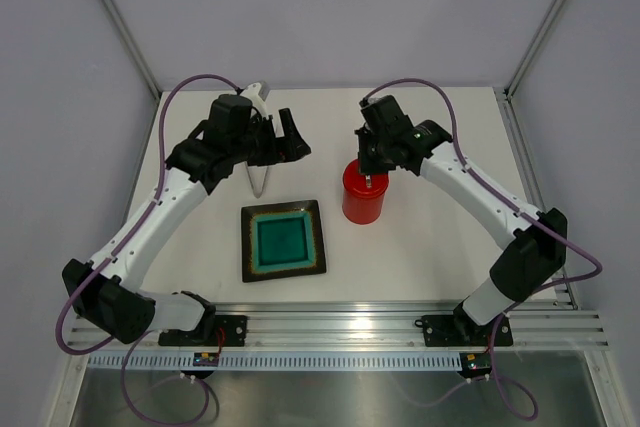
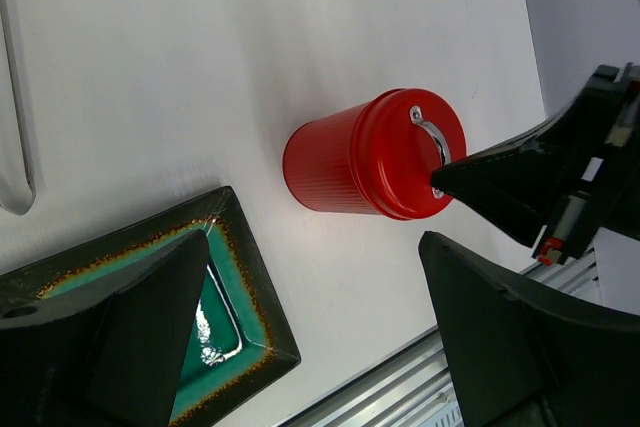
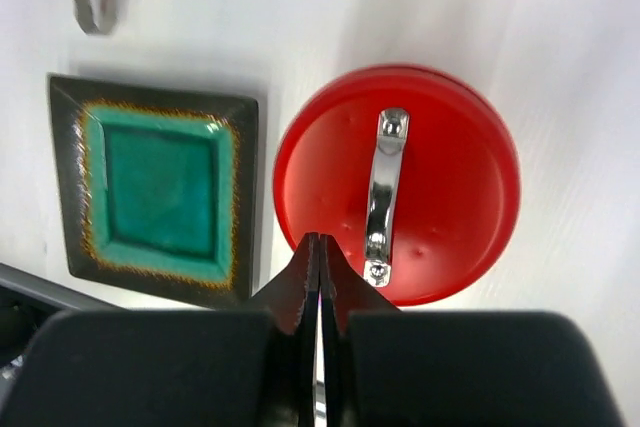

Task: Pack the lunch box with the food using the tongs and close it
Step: Close the box lid on the packing box.

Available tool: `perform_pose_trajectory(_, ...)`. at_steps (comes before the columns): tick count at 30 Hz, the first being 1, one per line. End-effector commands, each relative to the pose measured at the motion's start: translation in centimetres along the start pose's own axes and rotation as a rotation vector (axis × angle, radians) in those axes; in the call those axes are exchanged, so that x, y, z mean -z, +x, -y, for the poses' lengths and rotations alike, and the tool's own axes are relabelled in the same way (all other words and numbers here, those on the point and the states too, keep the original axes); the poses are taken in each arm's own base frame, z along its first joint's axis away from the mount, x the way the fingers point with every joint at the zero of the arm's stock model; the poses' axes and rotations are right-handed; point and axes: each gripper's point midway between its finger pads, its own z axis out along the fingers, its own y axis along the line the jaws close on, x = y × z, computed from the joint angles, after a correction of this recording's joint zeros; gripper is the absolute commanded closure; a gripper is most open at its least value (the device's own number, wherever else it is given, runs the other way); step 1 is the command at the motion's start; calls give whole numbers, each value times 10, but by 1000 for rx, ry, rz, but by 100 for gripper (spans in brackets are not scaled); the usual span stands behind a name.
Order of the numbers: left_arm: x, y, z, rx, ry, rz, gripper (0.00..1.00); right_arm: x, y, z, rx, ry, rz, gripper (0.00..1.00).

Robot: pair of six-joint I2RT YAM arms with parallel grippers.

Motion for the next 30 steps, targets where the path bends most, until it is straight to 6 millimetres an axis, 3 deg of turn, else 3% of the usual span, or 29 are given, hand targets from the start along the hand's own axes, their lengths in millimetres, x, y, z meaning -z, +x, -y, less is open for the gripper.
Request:
perform_pose_trajectory(1,9,-15,8,-9,29,72,10,55,-51,-13,2,-28,210,100)
perform_pose_trajectory(6,10,-13,5,-7,20,70,9,66,-71,-1,-8,44,284,100)
perform_pose_trajectory(11,11,-13,7,-10,26,70,9,53,-73,21,-53,69,271,100)
perform_pose_trajectory(15,11,-11,5,-15,18,68,10,24,-52,34,-70,83,188,100)
perform_pose_trajectory(19,10,-10,4,-10,21,63,10,-20,-20,38,-66,90,52,100)
perform_pose_trajectory(22,9,-9,4,-10,23,60,10,-34,-7,39,-66,93,-10,100)
perform_pose_trajectory(26,10,-8,4,-14,20,59,9,-18,-20,39,-62,100,37,100)
perform_pose_trajectory(30,10,-8,3,-13,17,60,10,16,-53,27,-44,73,138,100)
